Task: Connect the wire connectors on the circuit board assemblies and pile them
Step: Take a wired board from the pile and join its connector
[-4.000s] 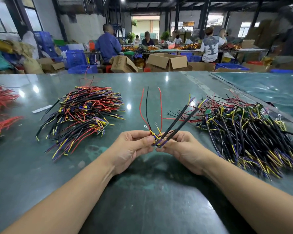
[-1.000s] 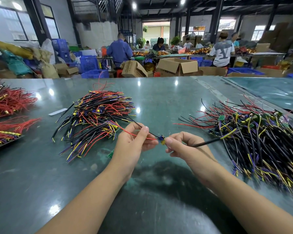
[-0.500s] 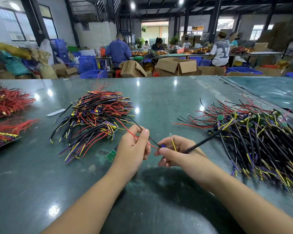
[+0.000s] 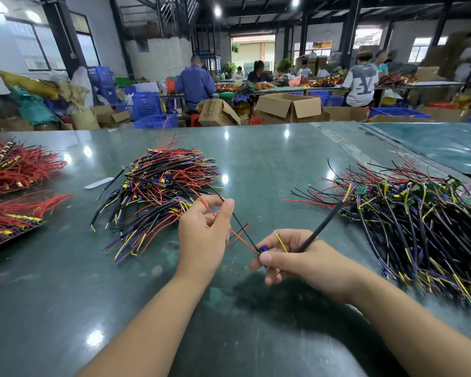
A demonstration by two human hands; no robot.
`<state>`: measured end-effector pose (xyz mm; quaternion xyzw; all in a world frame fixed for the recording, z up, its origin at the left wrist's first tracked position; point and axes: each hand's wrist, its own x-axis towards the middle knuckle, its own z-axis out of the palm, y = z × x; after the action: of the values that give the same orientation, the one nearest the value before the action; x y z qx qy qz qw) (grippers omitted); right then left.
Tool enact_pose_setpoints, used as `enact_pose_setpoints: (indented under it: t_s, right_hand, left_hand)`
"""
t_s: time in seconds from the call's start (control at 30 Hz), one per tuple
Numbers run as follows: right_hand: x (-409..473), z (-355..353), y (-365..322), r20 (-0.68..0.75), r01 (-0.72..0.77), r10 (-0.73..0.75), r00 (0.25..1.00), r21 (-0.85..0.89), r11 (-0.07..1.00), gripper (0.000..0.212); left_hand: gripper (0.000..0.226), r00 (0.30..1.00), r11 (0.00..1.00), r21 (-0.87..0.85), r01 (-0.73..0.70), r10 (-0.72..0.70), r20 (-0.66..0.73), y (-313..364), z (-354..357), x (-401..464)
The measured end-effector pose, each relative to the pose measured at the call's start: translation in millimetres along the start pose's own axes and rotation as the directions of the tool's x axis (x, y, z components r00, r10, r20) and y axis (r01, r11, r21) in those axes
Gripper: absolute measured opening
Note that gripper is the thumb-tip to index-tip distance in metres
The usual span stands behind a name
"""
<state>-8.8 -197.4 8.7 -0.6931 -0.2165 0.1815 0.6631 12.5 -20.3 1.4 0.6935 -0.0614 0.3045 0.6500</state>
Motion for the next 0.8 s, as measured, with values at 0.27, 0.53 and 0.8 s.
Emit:
enact_pose_setpoints:
  t_s: [0.27,0.53,0.8]
  right_hand:
    - [-0.8,-3.9,1.7,0.061,-0.018,0.021,0.998,-0.054,0.998,0.004]
    - [-1.5,-5.4,-1.2,0.102,-0.037,0.041,0.994,-0.037,0.999,0.005]
    - [-0.2,-2.5,4.3,-0.036,-0.015,0.016,0.999,0.021,1.0,0.008]
  left_hand:
    - [0.021,0.995,0.999,-0.023,0.027,-0.029,-0.093,-2.6,-7.8,9.7]
    - [0.022,0.99,0.996,0.082,-0.02,0.031,-0.137,-7.5,-12.9,15.8]
    - [0.016,0.979,0.985,-0.146,0.093,-0.117,-0.166,-3.0,-14.0,18.6]
